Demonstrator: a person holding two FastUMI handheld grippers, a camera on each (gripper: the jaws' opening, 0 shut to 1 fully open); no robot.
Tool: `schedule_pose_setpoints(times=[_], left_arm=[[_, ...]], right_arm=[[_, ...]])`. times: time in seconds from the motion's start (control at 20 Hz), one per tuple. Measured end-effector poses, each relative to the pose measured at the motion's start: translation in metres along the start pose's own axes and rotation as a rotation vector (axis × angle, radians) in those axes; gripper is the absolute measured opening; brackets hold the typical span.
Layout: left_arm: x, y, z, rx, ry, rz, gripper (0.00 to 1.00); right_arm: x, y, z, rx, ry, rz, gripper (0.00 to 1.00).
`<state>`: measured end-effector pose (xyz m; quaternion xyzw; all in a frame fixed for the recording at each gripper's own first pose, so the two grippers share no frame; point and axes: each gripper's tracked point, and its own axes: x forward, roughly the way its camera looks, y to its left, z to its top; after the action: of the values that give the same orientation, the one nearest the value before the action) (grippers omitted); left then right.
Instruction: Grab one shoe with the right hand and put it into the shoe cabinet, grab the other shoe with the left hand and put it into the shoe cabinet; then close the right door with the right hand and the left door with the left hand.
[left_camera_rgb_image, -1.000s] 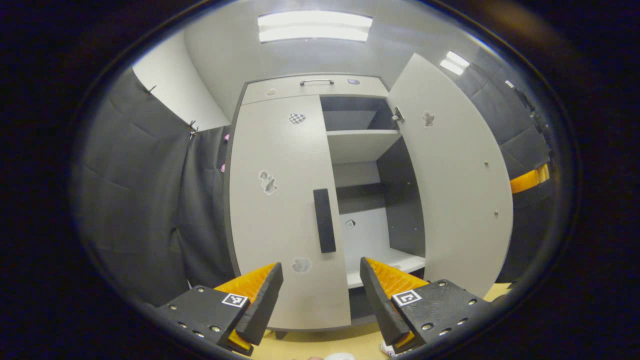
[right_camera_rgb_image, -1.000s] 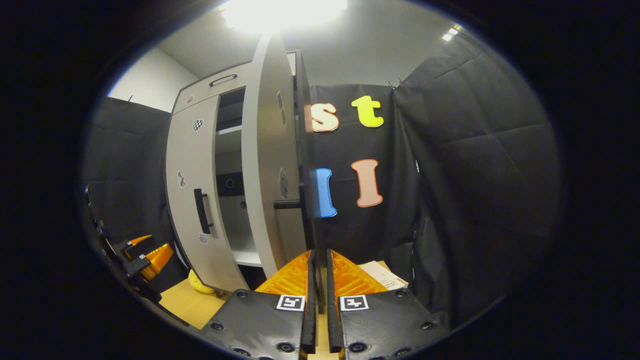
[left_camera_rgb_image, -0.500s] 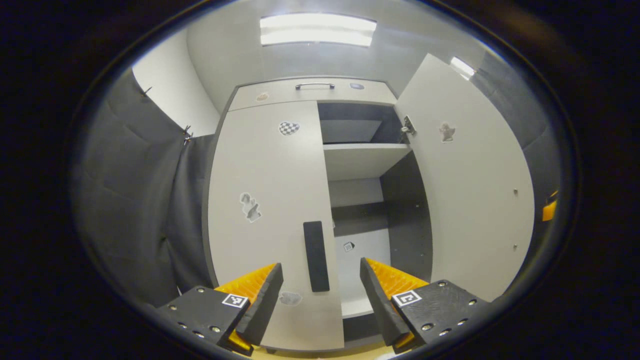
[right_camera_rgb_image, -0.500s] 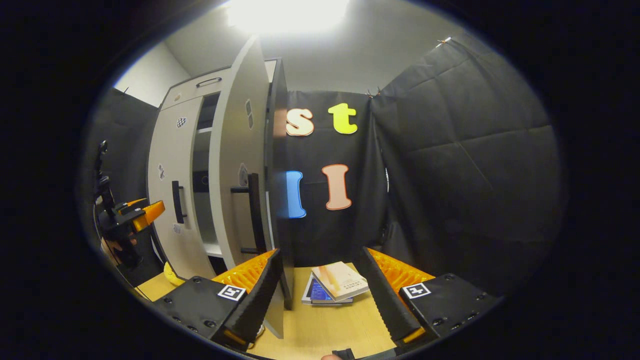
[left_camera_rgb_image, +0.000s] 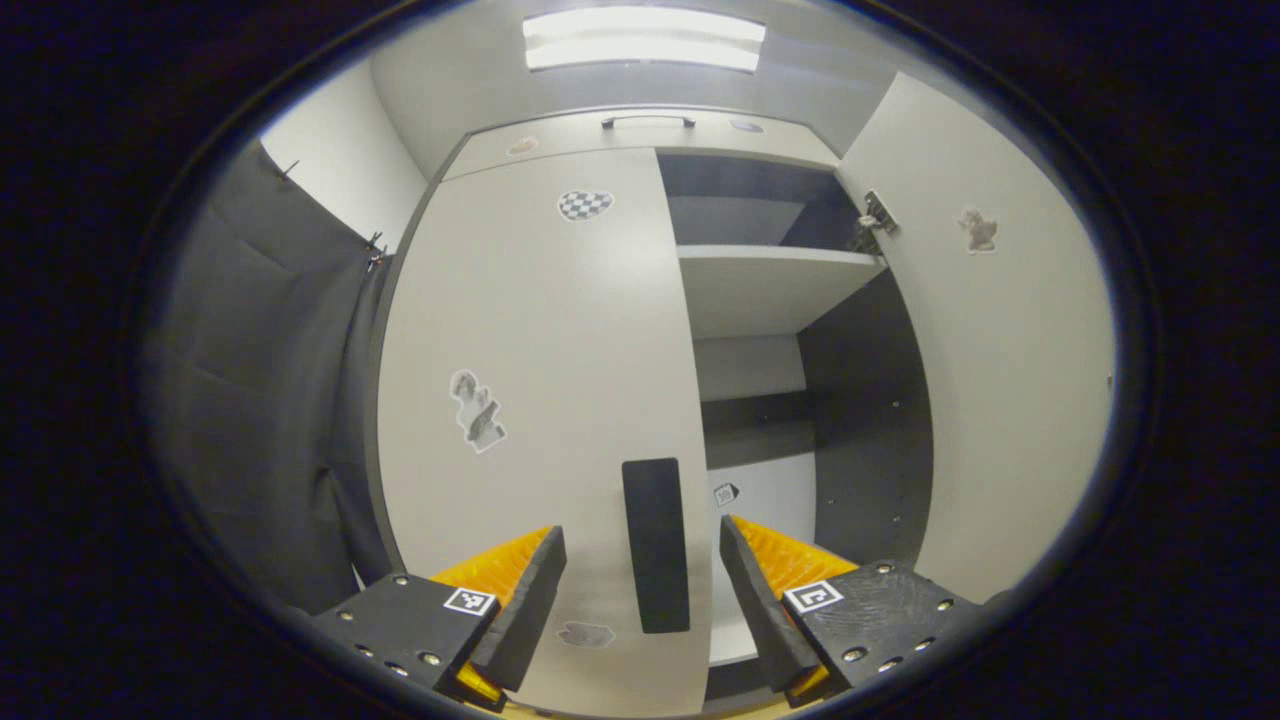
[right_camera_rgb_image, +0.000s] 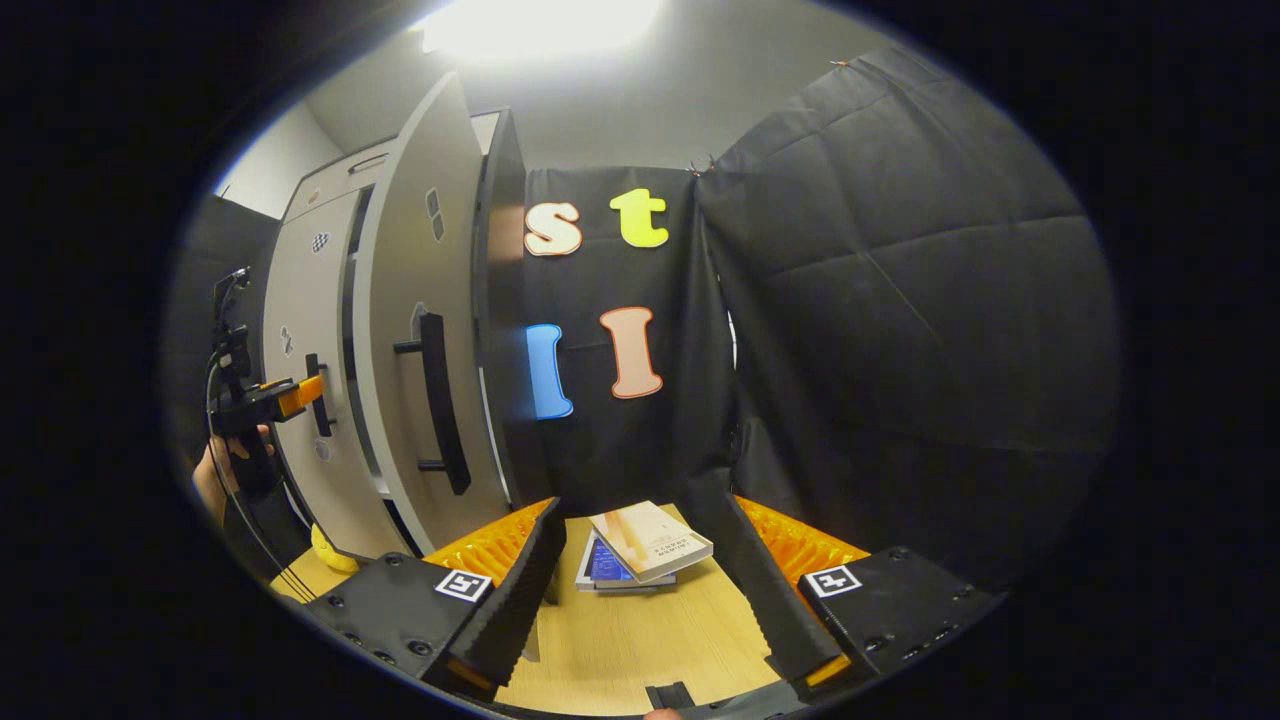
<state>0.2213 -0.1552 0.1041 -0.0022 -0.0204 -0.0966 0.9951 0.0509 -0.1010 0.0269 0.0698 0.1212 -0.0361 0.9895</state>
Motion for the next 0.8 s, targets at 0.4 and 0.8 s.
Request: schedule_pose_setpoints(times=[0.4,0.8], left_arm=[[0.028,-0.002,-0.025,-0.017,0.072,0.003,0.59],[0.026,-0.010,-0.029,-0.039,0.113,-0.030,0.24]], right_arm=[[0.001,-0.013,-0.012,-0.017,0.024,-0.024,0.98],[0.002,-0.001,-0.013,-0.037,0.030,0.006,0.98]])
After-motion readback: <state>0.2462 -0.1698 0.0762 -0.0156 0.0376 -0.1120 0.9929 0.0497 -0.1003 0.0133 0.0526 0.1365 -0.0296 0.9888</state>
